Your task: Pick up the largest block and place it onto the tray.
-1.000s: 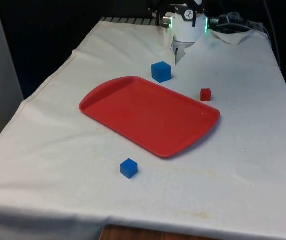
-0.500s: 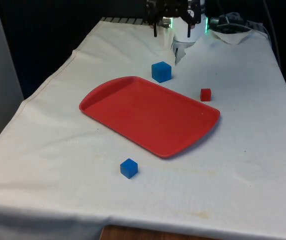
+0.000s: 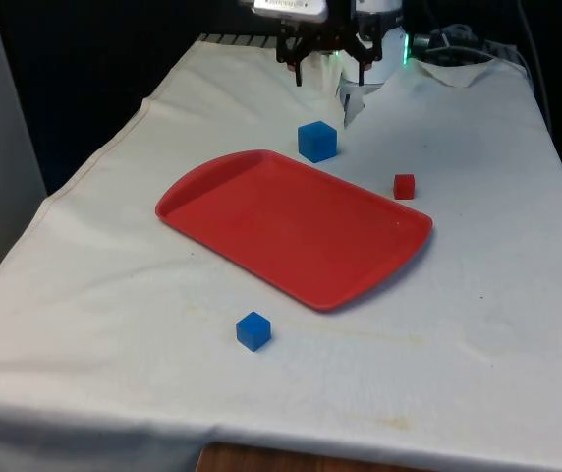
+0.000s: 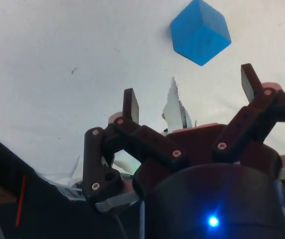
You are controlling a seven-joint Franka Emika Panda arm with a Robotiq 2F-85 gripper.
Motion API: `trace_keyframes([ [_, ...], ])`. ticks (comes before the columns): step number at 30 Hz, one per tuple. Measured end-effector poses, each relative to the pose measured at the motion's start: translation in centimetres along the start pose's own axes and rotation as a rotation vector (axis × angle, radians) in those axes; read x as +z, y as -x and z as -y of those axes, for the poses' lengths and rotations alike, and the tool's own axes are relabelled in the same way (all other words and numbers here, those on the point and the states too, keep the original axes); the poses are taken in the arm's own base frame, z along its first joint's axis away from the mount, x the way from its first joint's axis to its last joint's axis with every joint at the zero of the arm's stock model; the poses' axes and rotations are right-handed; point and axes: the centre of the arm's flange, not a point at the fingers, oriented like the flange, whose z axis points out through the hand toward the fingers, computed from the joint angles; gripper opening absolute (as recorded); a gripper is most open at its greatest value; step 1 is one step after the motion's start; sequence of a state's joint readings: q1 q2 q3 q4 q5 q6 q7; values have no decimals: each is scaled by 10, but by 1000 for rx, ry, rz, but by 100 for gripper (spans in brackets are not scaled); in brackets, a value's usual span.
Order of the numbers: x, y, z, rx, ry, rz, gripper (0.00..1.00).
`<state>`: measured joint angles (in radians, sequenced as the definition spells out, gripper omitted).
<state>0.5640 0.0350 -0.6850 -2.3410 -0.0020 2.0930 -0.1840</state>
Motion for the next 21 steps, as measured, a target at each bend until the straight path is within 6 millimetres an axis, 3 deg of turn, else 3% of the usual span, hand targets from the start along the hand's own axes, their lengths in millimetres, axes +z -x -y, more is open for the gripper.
trace_keyframes([
  [21,49,21,-5,-110,-6,23,100],
])
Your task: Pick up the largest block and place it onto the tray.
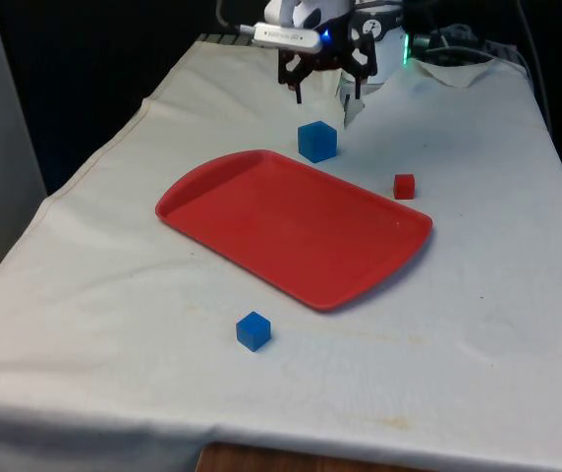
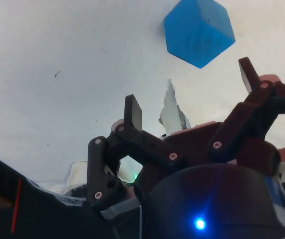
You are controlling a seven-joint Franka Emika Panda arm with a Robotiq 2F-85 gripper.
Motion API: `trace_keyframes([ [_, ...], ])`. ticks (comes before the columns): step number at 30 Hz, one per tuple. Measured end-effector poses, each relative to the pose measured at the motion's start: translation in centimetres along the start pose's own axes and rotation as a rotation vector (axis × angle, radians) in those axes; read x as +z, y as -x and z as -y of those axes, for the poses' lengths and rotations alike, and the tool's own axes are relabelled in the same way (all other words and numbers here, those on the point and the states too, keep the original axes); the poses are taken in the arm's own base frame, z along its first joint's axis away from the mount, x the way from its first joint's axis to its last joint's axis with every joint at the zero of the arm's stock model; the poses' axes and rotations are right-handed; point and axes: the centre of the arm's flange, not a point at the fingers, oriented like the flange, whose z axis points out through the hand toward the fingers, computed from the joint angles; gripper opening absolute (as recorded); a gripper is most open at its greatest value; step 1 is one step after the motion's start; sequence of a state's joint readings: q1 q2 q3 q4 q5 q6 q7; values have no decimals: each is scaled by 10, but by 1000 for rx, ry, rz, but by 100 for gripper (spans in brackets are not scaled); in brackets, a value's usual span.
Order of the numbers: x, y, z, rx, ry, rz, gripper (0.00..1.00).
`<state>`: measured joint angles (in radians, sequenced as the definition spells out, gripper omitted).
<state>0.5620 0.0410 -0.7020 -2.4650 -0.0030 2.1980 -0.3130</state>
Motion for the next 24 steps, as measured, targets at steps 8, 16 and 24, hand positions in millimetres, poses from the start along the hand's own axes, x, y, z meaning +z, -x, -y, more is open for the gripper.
trace_keyframes([
  [8,16,8,1,-40,-2,6,100],
  [16,37,13,0,-82,12,18,100],
  [24,58,8,-2,-109,35,39,100],
])
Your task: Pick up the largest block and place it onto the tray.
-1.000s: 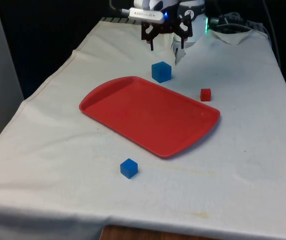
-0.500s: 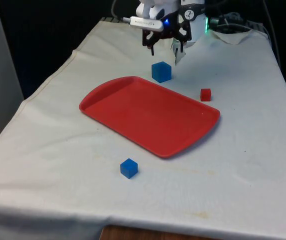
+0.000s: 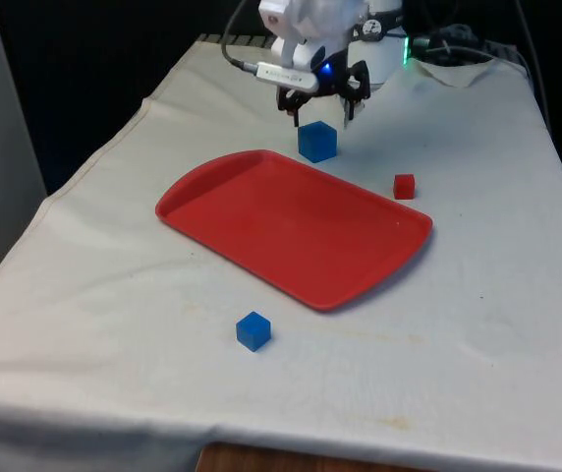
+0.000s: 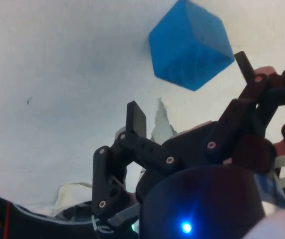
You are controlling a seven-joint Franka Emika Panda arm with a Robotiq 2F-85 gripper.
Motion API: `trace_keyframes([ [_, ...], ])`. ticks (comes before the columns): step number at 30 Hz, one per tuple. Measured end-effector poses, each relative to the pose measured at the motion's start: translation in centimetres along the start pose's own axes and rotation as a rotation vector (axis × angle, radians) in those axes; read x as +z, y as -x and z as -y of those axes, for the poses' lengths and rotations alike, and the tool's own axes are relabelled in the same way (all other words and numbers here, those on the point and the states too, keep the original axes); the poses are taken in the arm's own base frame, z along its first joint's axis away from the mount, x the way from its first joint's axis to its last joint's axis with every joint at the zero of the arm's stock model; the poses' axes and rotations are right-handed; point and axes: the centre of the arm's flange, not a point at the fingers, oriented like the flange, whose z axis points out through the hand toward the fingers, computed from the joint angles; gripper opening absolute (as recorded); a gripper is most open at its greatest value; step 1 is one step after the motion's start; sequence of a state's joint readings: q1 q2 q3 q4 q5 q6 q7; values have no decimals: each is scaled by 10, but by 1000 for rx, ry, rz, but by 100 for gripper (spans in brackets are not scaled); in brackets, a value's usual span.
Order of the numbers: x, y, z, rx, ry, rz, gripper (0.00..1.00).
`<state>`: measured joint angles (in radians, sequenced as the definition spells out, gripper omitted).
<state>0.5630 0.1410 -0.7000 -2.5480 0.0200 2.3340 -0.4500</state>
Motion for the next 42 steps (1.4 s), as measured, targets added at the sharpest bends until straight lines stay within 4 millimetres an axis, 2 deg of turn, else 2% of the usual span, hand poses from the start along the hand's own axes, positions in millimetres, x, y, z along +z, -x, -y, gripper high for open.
trace_keyframes([
  [4,16,-4,-1,-13,11,16,100],
  [11,32,-7,-2,-28,26,39,100],
  [25,39,-5,0,-36,26,56,99],
  [26,39,-5,0,-36,26,56,92],
  [27,39,-4,-1,-36,26,57,92],
  [28,39,-4,-1,-36,26,57,83],
  [30,39,-4,-1,-36,26,58,60],
  [31,40,-4,-1,-36,26,58,42],
  [33,40,-4,-1,-37,27,59,21],
  [34,40,-5,0,-38,27,60,0],
  [42,40,-5,-1,-37,28,59,0],
])
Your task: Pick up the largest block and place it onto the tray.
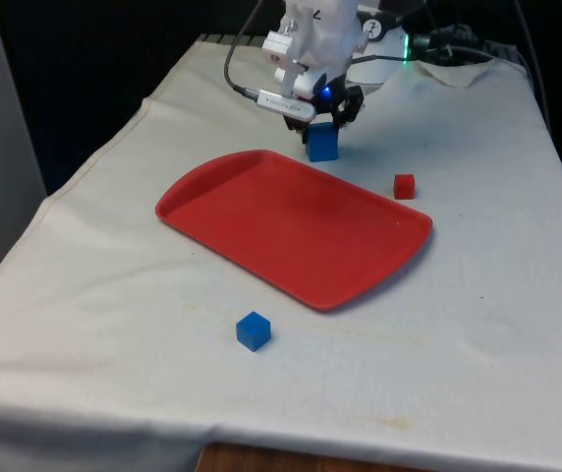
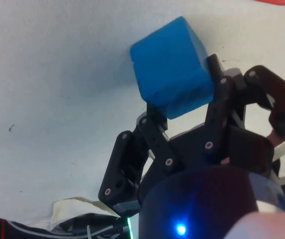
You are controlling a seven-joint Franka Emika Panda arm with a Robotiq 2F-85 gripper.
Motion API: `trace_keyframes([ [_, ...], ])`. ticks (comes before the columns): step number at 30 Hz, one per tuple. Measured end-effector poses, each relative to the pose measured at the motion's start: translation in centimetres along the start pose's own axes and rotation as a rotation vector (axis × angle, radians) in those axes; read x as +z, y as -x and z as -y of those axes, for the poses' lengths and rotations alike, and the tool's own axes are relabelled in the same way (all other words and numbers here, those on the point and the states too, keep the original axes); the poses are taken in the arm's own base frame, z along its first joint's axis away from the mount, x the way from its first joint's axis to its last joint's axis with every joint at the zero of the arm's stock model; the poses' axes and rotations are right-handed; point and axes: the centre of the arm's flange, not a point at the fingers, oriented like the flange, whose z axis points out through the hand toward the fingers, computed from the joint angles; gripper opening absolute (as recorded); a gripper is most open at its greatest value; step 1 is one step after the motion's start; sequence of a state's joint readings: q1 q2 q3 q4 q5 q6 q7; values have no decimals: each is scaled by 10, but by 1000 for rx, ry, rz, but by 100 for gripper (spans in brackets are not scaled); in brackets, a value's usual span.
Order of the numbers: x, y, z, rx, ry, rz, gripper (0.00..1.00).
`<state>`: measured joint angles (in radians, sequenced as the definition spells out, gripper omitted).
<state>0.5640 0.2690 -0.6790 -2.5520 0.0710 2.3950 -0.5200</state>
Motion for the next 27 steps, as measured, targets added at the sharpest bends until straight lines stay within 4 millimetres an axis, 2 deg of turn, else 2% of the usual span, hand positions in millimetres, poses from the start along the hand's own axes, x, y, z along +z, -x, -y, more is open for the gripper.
trace_keyframes([
  [8,-7,-1,-1,0,-4,-13,0],
  [18,-30,2,-2,0,-10,-26,0],
  [20,-41,2,-2,3,-10,-32,0],
  [27,-59,0,-4,9,-12,-56,0],
])
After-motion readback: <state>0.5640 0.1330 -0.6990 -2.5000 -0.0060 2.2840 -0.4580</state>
